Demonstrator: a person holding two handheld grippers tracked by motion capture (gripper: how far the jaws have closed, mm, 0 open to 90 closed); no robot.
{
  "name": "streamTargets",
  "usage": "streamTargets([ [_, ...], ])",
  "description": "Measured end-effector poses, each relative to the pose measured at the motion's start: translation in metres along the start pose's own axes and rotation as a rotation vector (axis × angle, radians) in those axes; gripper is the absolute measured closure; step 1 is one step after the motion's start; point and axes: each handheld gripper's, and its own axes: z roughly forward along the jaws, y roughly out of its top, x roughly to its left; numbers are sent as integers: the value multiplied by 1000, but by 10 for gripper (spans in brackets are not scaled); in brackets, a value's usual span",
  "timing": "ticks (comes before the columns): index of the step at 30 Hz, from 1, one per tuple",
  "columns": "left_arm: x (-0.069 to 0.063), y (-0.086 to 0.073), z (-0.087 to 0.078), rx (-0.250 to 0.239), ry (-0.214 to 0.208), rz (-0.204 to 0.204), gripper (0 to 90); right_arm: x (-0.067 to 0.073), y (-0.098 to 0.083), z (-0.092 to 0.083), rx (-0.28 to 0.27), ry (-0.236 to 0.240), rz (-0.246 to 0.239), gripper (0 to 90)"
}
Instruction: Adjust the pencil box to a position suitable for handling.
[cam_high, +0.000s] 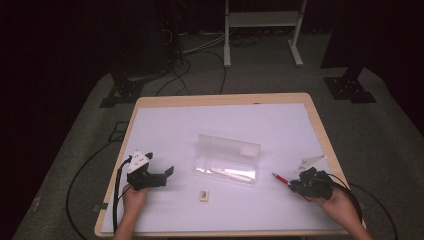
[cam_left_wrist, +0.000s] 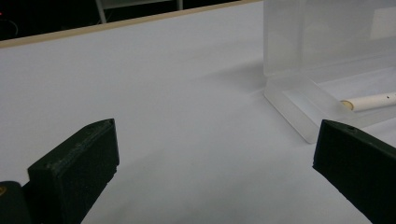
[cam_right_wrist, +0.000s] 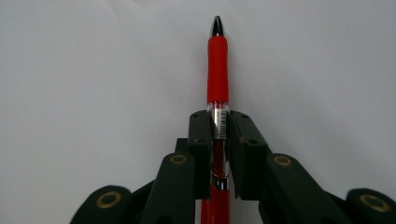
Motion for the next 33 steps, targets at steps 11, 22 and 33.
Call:
streamTargets([
  [11, 0, 0, 0, 1, 1, 1, 0, -1, 6, -14, -37, -10, -5, 789],
  [22, 0, 0, 0, 1, 0, 1, 0, 3, 18, -19, -49, -4, -27, 789],
  [33, 0, 0, 0, -1, -1, -1, 0, 9, 33, -21, -59, 3, -58, 789],
])
